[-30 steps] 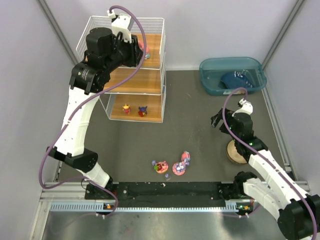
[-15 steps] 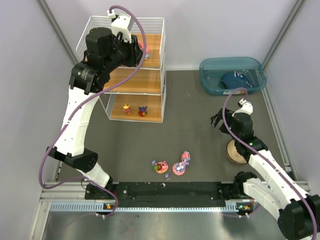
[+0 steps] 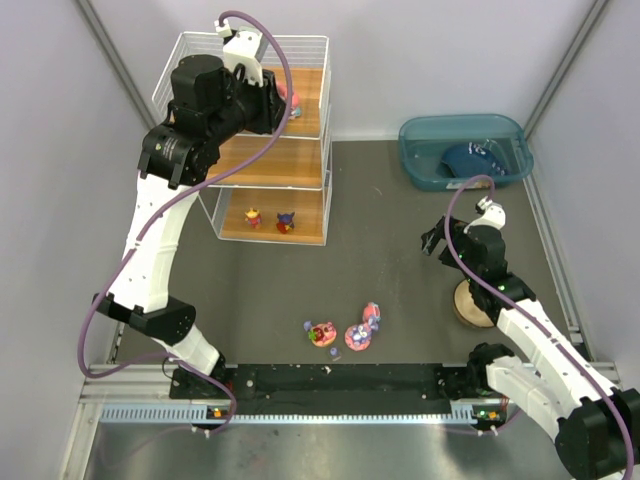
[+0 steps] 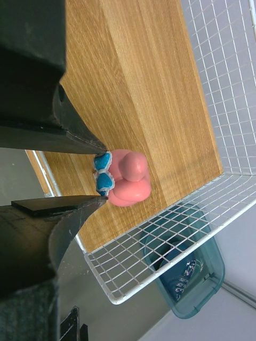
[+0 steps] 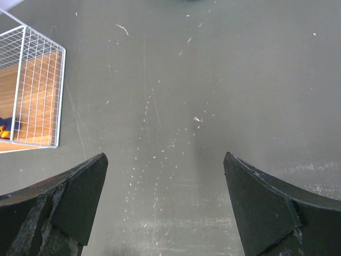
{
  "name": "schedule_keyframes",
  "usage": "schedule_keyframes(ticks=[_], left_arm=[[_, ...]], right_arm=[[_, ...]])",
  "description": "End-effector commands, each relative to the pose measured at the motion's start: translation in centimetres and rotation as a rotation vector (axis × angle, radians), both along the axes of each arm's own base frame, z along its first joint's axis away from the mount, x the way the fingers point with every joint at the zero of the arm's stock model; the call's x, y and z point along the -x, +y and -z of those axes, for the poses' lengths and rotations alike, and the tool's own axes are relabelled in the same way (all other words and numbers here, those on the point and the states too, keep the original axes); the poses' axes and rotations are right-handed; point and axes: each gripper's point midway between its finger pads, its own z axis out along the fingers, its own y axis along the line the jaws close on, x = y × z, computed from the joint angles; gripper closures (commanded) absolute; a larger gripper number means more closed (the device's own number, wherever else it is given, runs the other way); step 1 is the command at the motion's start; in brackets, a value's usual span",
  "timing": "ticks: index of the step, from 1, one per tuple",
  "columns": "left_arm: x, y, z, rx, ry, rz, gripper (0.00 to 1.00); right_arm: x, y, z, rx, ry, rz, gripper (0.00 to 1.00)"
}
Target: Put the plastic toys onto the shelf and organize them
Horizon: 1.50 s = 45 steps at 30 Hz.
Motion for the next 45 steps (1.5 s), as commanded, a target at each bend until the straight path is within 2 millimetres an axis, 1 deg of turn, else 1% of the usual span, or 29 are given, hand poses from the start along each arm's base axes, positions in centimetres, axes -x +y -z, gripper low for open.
schedule_keyframes(ticks=[1, 14, 25, 33, 38, 45], left_arm=[[0.5, 0.2, -2.9, 0.038, -0.084, 0.010, 0.69], [0.7, 0.4, -3.3, 0.036, -0.094, 0.003, 0.63], [0.8, 0.4, -3.4, 0.042, -0.099, 0.006, 0.53], [0.8, 0.4, -3.4, 0.045, -0.101, 0.005, 0.50], [1.0, 0.5, -3.7, 0.048, -0.110, 0.004, 0.47], [2.3, 1.0, -5.1, 0.060, -0.145, 0.004, 0.42]], right_arm=[[-0.4, 0.2, -1.1, 0.005, -0.037, -0.010, 0.08], [-0.4, 0.2, -1.1, 0.007, -0.036, -0.011, 0.08], [-0.3, 0.1, -1.3, 0.005, -0.042, -0.008, 0.08], [-0.3, 0.1, -1.5, 0.004, -0.051, -0.007, 0.08], [-0.2, 0.1, -1.4, 0.004, -0.049, -0.008, 0.08], [-0.3, 0.1, -1.4, 0.006, -0.048, -0.007, 0.08]])
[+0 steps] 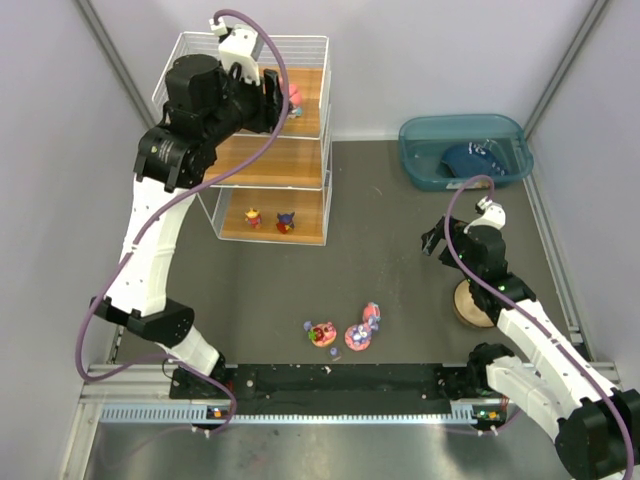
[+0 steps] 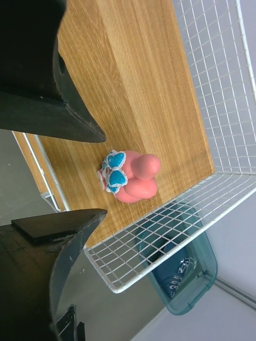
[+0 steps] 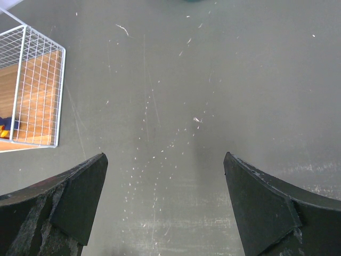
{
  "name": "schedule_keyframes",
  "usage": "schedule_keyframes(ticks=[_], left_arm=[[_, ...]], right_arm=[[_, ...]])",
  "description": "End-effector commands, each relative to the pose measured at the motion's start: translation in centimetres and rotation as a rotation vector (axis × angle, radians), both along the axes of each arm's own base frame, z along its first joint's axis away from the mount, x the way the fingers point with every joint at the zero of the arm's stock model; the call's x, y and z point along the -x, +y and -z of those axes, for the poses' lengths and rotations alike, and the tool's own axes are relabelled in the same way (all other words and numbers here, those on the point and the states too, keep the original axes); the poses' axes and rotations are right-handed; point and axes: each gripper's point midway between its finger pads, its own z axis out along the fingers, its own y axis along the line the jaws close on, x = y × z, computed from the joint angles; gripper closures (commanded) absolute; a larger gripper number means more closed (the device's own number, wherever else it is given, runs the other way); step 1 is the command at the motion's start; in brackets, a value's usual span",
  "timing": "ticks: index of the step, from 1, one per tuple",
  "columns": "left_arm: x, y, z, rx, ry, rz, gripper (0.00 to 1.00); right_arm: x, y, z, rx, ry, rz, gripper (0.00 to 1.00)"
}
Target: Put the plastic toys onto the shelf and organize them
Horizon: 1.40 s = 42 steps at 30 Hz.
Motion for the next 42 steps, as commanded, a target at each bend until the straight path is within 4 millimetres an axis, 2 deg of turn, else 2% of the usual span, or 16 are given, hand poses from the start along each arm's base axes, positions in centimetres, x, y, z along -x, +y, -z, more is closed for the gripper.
schedule_keyframes(ticks=[1, 8, 10, 11, 12, 22, 28, 29, 31, 32, 34, 35, 37, 39, 40, 42], left_arm=[[2.3, 1.0, -4.6, 0.053, -0.128, 0.007, 0.41], [4.3, 1.7, -5.1, 0.063, -0.140, 0.014, 0.36], [5.2, 2.0, -4.8, 0.067, -0.141, 0.017, 0.35], [6.5, 2.5, -5.4, 0.082, -0.162, 0.017, 0.34], [6.4, 2.5, -4.1, 0.074, -0.134, 0.013, 0.33], [11.0, 4.6, 0.0, 0.117, -0.102, -0.016, 0.17], [12.7, 4.8, 5.0, 0.131, -0.031, -0.003, 0.09], [13.0, 4.7, 6.7, 0.126, 0.000, 0.006, 0.08], [13.6, 3.8, 8.4, 0.131, 0.025, 0.045, 0.07], [13.9, 3.5, 10.6, 0.119, 0.059, 0.056, 0.07], [15.2, 2.6, 11.8, 0.124, 0.049, 0.109, 0.06], [15.5, 2.1, 14.6, 0.103, 0.090, 0.127, 0.06], [17.2, 0.4, 17.6, 0.097, 0.093, 0.217, 0.06], [18.5, -0.9, 19.3, 0.086, 0.092, 0.291, 0.05], [19.9, -2.1, 21.2, 0.061, 0.084, 0.376, 0.04], [20.8, -2.8, 22.7, 0.046, 0.069, 0.422, 0.01]], right_arm=[[-0.3, 0.1, -1.3, 0.001, -0.043, -0.002, 0.08], [-0.3, 0.1, -1.1, 0.003, -0.039, -0.002, 0.08], [-0.3, 0.1, -1.1, 0.000, -0.036, -0.002, 0.08], [-0.3, 0.1, -1.0, 0.000, -0.033, -0.002, 0.08], [-0.3, 0.2, -0.8, -0.004, -0.028, -0.003, 0.08], [-0.5, 1.0, 0.2, -0.026, 0.010, -0.025, 0.07], [-0.3, 1.4, 0.4, -0.037, 0.014, -0.052, 0.07], [-0.1, 1.5, 0.5, -0.037, 0.012, -0.055, 0.06], [-0.1, 1.4, 0.5, -0.035, 0.012, -0.053, 0.07], [0.0, 1.4, 0.5, -0.037, 0.011, -0.052, 0.07], [0.0, 1.5, 0.5, -0.037, 0.007, -0.061, 0.06], [0.1, 1.5, 0.6, -0.036, 0.008, -0.065, 0.07], [0.2, 1.6, 0.6, -0.040, 0.003, -0.072, 0.07], [0.2, 1.6, 0.6, -0.039, 0.002, -0.076, 0.07], [0.2, 1.8, 0.6, -0.040, 0.001, -0.083, 0.07], [0.2, 1.8, 0.6, -0.042, 0.001, -0.083, 0.07]])
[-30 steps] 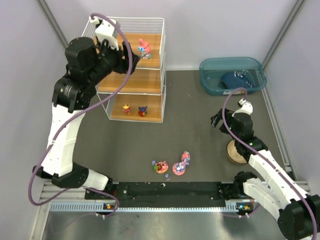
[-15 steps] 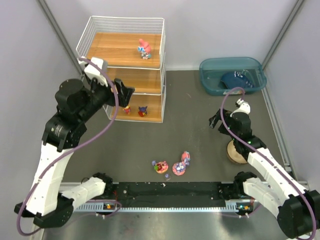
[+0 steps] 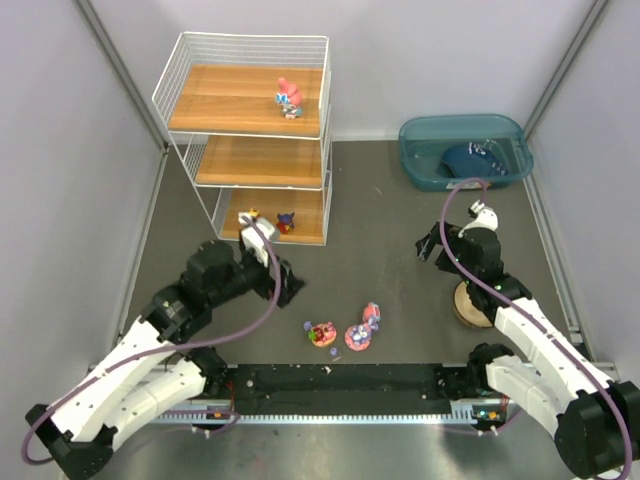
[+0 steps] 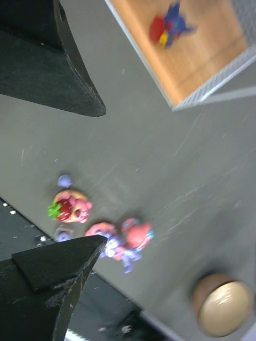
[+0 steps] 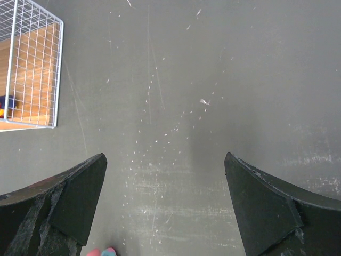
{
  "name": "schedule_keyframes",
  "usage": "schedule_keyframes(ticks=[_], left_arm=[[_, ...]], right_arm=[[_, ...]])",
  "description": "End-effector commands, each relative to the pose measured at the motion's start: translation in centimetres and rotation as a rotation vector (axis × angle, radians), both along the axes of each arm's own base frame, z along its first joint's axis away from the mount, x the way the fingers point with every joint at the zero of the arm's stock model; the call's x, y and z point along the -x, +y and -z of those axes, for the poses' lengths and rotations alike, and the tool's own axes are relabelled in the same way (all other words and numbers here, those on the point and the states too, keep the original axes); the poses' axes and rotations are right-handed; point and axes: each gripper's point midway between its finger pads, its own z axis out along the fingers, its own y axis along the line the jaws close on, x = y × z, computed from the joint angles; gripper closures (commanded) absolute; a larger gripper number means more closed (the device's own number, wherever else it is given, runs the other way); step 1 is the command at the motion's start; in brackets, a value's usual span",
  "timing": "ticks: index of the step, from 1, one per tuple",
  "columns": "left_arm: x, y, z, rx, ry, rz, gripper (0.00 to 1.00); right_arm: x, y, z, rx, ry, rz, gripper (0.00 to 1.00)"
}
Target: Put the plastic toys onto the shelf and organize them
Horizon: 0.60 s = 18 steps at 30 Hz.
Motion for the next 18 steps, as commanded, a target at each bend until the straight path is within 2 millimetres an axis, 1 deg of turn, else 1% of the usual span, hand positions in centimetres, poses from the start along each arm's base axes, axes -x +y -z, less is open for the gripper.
schedule_keyframes(ticks=[1, 3, 4, 6, 7, 9, 10, 12, 15, 16, 18], left_arm=[[2.6, -3.0, 1.2, 0.050, -0.129, 0.188, 0.01], [2.9, -3.4, 1.7, 0.064, -0.158, 0.203, 0.01], [3.3, -3.6, 2.9, 0.056, -0.155, 0.223, 0.01], [3.6, -4.0, 3.5, 0.057, -0.165, 0.245, 0.01], [3.9, -4.2, 4.6, 0.037, -0.158, 0.263, 0.01], [3.8, -4.4, 5.4, 0.015, -0.159, 0.262, 0.01], [4.1, -4.7, 6.2, -0.009, -0.158, 0.277, 0.01], [4.4, -5.1, 7.1, -0.031, -0.158, 0.295, 0.01], [5.8, -6.3, 8.4, -0.080, -0.154, 0.391, 0.01], [6.0, -6.7, 9.2, -0.111, -0.150, 0.406, 0.01], [6.2, -6.9, 10.0, -0.145, -0.149, 0.410, 0.01]], right_arm=[[-0.4, 0.7, -1.3, -0.021, -0.056, -0.027, 0.06], [-0.4, 0.7, -1.3, -0.022, -0.057, -0.028, 0.07], [-0.3, 0.8, -1.2, -0.024, -0.055, -0.030, 0.07], [-0.3, 0.8, -1.1, -0.029, -0.054, -0.030, 0.07], [-0.3, 0.8, -1.0, -0.032, -0.052, -0.031, 0.07], [-0.3, 0.9, -0.9, -0.037, -0.052, -0.033, 0.07], [-0.3, 0.9, -0.9, -0.037, -0.051, -0.034, 0.07], [-0.2, 0.9, -0.8, -0.037, -0.049, -0.034, 0.07], [-0.3, 0.9, -0.9, -0.036, -0.053, -0.031, 0.07], [-0.3, 0.9, -0.8, -0.036, -0.051, -0.031, 0.06], [-0.3, 0.9, -0.9, -0.036, -0.054, -0.032, 0.07]])
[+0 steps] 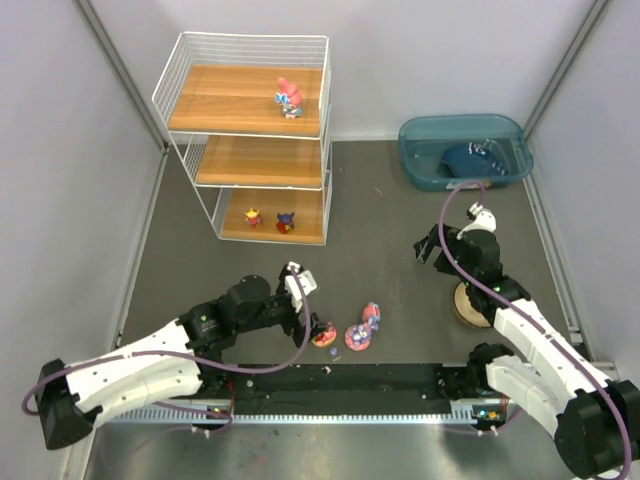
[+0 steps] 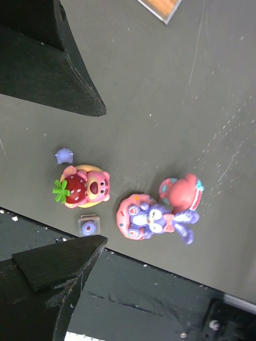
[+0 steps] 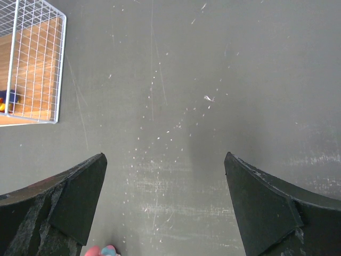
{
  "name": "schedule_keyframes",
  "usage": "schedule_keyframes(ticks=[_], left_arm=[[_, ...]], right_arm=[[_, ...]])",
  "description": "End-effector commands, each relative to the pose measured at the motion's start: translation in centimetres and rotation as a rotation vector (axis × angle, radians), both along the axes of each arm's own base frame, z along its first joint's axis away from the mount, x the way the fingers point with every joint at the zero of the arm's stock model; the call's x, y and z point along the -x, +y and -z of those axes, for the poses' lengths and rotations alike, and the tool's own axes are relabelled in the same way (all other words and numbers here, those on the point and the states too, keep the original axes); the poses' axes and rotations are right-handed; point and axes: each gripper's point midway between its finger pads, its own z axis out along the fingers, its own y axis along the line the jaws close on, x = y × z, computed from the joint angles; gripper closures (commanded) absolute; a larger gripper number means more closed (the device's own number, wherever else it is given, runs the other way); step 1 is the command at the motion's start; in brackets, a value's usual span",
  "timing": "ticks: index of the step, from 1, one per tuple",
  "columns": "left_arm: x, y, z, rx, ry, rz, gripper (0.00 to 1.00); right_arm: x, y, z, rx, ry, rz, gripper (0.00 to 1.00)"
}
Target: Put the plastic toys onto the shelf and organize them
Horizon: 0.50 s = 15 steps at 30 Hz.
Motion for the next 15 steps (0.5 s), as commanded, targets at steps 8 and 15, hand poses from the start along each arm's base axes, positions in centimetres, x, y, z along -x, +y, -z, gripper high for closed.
schedule_keyframes(ticks=[8, 15], left_arm=[[0.1, -2.0, 0.8, -0.041, -0.075, 0.027, 0.06], [1.4, -3.2, 2.3, -0.037, -0.033, 0.075, 0.06]], right_arm=[[-0.4, 0.5, -1.5, -0.025, -0.055, -0.011, 0.07], [-0.4, 0.5, -1.6, -0.031, -0.059, -0.010, 0.06]])
